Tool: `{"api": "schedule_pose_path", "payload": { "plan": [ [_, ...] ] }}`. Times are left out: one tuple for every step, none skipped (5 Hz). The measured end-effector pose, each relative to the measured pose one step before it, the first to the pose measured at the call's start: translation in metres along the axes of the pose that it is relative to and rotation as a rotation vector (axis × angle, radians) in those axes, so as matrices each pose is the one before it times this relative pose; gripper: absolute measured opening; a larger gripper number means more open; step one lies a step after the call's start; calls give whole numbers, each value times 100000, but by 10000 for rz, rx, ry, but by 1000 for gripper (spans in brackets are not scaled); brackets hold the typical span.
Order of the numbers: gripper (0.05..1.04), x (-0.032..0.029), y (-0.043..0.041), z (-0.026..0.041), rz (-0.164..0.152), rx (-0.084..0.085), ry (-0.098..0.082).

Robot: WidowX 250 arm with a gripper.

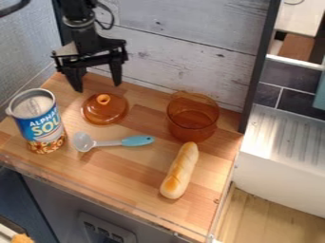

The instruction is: Moved the orange pot in between the spoon and the bread.

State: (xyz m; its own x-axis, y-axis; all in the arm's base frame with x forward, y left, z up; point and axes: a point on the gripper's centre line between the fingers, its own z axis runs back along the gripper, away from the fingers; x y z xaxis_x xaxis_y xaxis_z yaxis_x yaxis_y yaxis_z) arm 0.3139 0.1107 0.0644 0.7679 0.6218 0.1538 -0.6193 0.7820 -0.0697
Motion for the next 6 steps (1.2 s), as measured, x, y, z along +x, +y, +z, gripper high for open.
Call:
{"api": "schedule_pose_path", "payload": {
  "plan": [
    [1001, -974, -2622, -195, -211, -388, 190],
    [1001, -596, -2120, -1086, -120, -179, 251],
    [1001, -244, -1596, -1492, -255, 41, 332],
    [1001, -296, -999, -1718, -88, 120, 209],
    [1001, 108, -509, -898, -46, 89, 22],
    [1001, -221, -223, -1725, -161, 7, 416]
  ]
}}
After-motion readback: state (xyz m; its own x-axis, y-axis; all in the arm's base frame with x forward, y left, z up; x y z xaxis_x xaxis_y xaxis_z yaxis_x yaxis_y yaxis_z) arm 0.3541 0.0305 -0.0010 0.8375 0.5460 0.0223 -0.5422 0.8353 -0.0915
